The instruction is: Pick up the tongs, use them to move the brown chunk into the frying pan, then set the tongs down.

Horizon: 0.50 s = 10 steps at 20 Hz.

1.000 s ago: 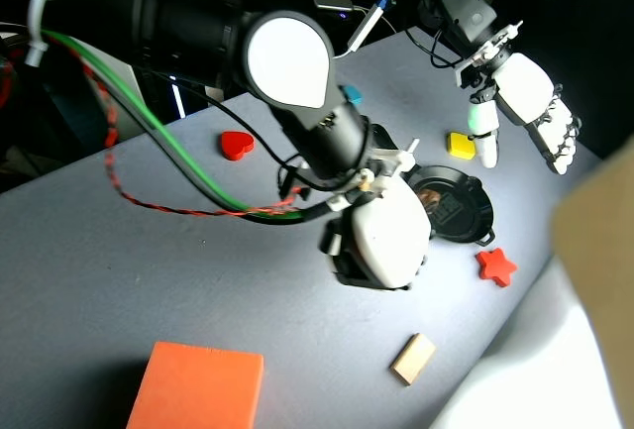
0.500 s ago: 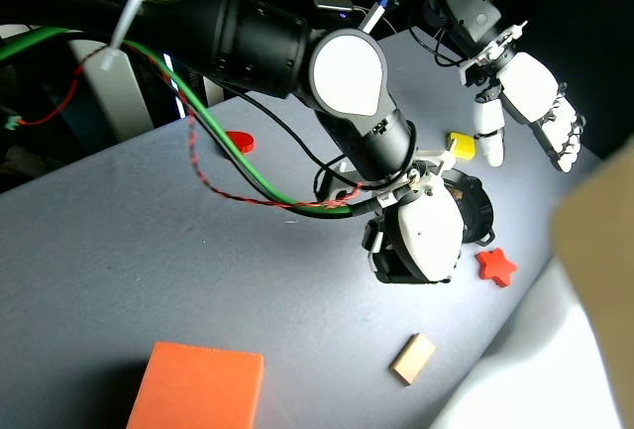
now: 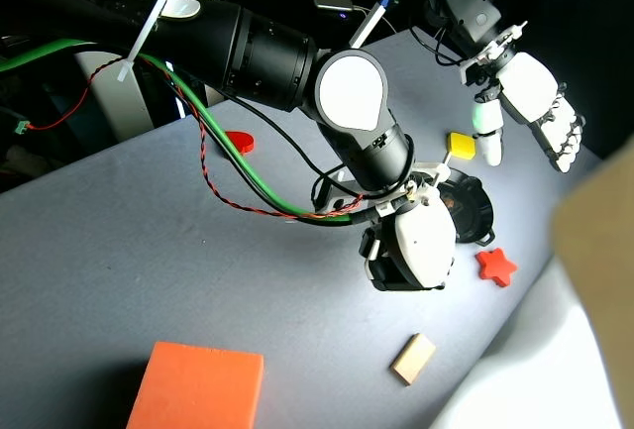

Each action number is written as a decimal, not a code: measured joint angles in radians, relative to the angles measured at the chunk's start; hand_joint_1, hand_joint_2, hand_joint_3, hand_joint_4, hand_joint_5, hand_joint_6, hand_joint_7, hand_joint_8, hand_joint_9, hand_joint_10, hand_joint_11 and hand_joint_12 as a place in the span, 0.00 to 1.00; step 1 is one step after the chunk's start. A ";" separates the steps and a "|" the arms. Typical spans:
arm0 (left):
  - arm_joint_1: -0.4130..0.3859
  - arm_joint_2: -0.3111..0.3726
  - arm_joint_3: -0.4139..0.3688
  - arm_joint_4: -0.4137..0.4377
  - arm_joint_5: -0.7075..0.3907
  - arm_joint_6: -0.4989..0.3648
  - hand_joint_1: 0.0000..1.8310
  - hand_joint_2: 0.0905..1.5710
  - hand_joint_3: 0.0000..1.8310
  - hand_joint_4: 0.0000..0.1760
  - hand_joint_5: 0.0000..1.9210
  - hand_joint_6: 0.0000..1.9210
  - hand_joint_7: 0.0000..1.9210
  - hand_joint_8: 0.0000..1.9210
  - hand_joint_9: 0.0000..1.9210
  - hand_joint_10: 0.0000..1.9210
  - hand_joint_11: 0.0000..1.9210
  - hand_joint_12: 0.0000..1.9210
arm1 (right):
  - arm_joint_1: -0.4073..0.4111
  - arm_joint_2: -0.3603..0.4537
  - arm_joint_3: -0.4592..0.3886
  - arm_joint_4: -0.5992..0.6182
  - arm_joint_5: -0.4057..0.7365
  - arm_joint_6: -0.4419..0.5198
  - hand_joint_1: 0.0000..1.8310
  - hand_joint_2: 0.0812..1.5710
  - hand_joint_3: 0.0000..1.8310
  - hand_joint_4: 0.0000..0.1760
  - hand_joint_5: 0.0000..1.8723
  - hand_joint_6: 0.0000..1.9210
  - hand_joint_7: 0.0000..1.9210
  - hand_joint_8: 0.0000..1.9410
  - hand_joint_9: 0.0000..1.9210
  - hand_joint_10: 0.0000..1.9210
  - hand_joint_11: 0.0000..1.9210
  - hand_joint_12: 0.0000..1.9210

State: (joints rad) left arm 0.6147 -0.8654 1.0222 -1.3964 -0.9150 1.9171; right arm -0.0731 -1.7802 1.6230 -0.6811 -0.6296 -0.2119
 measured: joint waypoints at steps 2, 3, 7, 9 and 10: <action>0.000 0.000 0.000 0.000 0.002 0.000 0.12 0.79 0.00 0.04 0.06 0.00 0.06 0.00 0.04 0.00 0.00 0.15 | 0.000 0.000 0.000 0.000 -0.002 -0.001 0.54 0.87 0.00 1.00 0.66 0.93 0.71 0.99 0.72 1.00 0.73 1.00; 0.000 0.000 0.000 0.001 0.002 0.000 0.12 0.79 0.00 0.02 0.06 0.00 0.06 0.00 0.05 0.00 0.00 0.16 | 0.000 0.000 0.000 0.000 -0.004 -0.002 0.54 0.87 0.00 1.00 0.66 0.89 0.72 0.97 0.72 1.00 0.71 1.00; 0.000 0.000 0.000 0.000 0.002 0.000 0.10 0.80 0.00 0.01 0.05 0.00 0.06 0.00 0.04 0.00 0.00 0.17 | 0.000 0.000 -0.010 0.003 -0.018 -0.012 0.51 0.87 0.00 1.00 0.66 0.83 0.71 0.93 0.70 1.00 0.69 1.00; 0.000 0.000 0.000 0.000 0.002 0.000 0.10 0.80 0.00 0.01 0.05 0.00 0.06 0.00 0.05 0.00 0.00 0.17 | 0.000 0.000 -0.014 0.014 -0.021 -0.016 0.51 0.86 0.00 1.00 0.67 0.77 0.71 0.89 0.70 0.97 0.67 1.00; 0.000 0.000 0.000 0.001 0.002 0.000 0.09 0.80 0.00 0.02 0.06 0.00 0.06 0.00 0.05 0.00 0.00 0.16 | 0.000 0.000 -0.015 0.024 -0.021 -0.020 0.51 0.86 0.00 0.00 0.62 0.72 0.69 0.85 0.69 0.95 0.66 1.00</action>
State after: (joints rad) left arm 0.6147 -0.8654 1.0222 -1.3956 -0.9127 1.9171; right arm -0.0731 -1.7798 1.6081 -0.6575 -0.6510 -0.2317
